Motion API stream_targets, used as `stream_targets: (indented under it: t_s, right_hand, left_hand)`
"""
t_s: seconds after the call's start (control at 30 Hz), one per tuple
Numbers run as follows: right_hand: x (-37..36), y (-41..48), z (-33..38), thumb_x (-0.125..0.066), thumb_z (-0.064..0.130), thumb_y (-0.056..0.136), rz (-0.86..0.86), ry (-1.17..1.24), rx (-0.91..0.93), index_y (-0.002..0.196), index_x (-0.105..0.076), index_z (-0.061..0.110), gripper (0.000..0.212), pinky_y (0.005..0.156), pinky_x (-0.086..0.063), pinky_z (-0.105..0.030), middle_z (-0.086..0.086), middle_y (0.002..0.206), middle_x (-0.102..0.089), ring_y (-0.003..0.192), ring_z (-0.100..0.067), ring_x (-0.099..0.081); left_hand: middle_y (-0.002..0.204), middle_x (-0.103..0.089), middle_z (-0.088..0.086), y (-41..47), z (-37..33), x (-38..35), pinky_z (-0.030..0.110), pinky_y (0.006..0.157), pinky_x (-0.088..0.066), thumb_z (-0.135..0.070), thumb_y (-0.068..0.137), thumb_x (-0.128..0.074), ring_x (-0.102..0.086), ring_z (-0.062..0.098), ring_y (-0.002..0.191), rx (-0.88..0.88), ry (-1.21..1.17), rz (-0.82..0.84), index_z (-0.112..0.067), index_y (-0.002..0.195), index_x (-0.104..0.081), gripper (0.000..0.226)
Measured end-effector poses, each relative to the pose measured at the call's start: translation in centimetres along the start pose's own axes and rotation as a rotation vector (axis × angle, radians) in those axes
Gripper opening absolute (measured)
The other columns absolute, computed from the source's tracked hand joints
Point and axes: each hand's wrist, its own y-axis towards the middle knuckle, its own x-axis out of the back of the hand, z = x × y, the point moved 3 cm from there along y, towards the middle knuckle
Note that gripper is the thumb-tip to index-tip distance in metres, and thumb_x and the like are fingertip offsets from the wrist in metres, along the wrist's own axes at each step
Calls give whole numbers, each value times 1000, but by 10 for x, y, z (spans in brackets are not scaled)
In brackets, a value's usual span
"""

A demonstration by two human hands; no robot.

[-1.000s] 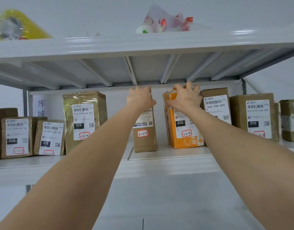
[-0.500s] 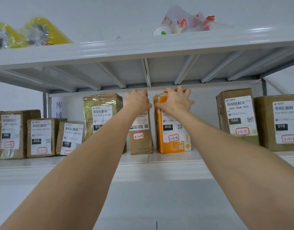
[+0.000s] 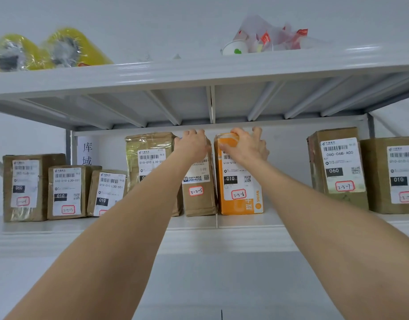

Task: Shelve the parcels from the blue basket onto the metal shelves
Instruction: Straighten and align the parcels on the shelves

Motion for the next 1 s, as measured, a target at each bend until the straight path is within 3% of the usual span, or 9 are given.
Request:
stream_targets:
  t_s: [0.23,0.33,0.47,0.57,0.73,0.9,1.0]
  right_hand:
    - [-3,-6,1,-70,55,79,0,27,-32,141,-33,35,75,94,-44,-45,-10,146,-24,117,-36,-50]
    - [-6,-11,-8,-72,51,79,-50,26,-48,147,-18,29,90,95,-44,-48,-12,149,-26,123,-36,-48]
    - [-10,-15,-11,-72,48,80,-11,49,-29,150,-9,28,96,93,-45,-47,-13,144,-32,124,-34,-46]
    - [2,-19,-15,-70,47,82,-53,30,-17,149,-15,25,90,103,-39,-47,-12,151,-25,134,-33,-34]
    - [37,-24,-36,-58,28,92,-222,-179,115,142,-36,20,55,106,-31,-38,-10,149,-28,135,-29,-30]
    - [88,-14,-87,-56,20,88,-288,-241,111,138,-42,22,52,105,-31,-40,-9,148,-30,133,-30,-31]
    - [129,-5,-133,-53,24,91,-327,-297,112,139,-42,23,49,106,-29,-42,-10,149,-29,137,-30,-26]
  left_hand:
    - [149,-33,15,-8,-4,5,55,115,-13,-4,94,-43,-27,31,140,-17,41,8,-8,148,-26,56]
    - [149,-31,15,-12,-7,8,58,114,-14,-4,92,-42,-28,31,139,-15,16,-10,-12,149,-24,60]
    - [147,-31,14,-16,-11,10,59,112,-20,-5,91,-44,-32,32,135,-5,22,-4,-13,147,-28,59]
    - [145,-33,13,-16,-15,12,51,109,-28,-9,92,-48,-36,32,133,-34,1,-96,-13,146,-31,56]
    - [135,-39,10,-19,-56,21,40,92,-44,-12,92,-51,-40,27,124,-143,-98,-300,-16,139,-39,49]
    - [136,-38,10,-22,-140,20,42,95,-42,-11,91,-47,-37,28,128,-270,-145,-217,-16,135,-46,44]
    - [140,-36,9,-17,-195,14,42,101,-40,-16,91,-49,-34,27,132,-283,-182,-162,-16,138,-42,48]
